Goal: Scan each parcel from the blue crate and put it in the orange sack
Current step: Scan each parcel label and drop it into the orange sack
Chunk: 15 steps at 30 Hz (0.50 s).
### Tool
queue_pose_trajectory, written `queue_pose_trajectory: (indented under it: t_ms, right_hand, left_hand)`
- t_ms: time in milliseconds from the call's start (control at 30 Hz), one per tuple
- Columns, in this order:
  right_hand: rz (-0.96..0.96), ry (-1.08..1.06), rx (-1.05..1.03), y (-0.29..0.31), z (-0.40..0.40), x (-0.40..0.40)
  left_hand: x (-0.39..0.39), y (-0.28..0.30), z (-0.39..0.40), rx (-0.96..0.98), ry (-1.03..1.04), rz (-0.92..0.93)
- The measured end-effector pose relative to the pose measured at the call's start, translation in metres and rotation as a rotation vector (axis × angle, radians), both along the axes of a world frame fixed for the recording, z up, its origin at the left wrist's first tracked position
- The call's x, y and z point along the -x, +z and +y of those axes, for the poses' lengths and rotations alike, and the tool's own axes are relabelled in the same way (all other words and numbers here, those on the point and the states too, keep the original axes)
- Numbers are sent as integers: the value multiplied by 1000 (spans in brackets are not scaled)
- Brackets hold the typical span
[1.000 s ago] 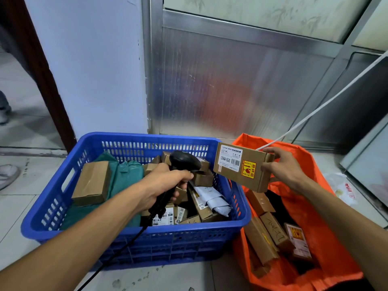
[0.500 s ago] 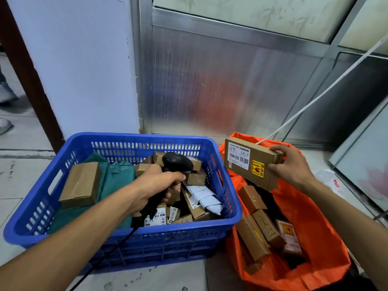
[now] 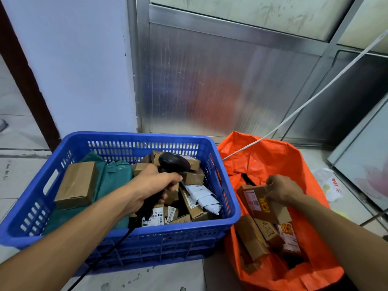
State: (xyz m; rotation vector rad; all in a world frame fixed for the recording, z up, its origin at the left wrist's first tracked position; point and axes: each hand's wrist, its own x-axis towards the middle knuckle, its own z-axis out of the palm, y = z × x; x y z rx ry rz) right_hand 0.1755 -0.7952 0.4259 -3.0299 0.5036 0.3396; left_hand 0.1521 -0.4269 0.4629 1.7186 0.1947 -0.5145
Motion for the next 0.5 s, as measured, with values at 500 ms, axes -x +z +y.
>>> queue_pose_trajectory:
  t_ms: [500]
  right_hand:
    - [192,240,153,-47,30,1]
  left_hand:
    - [-2,1,-2,9,14,-3]
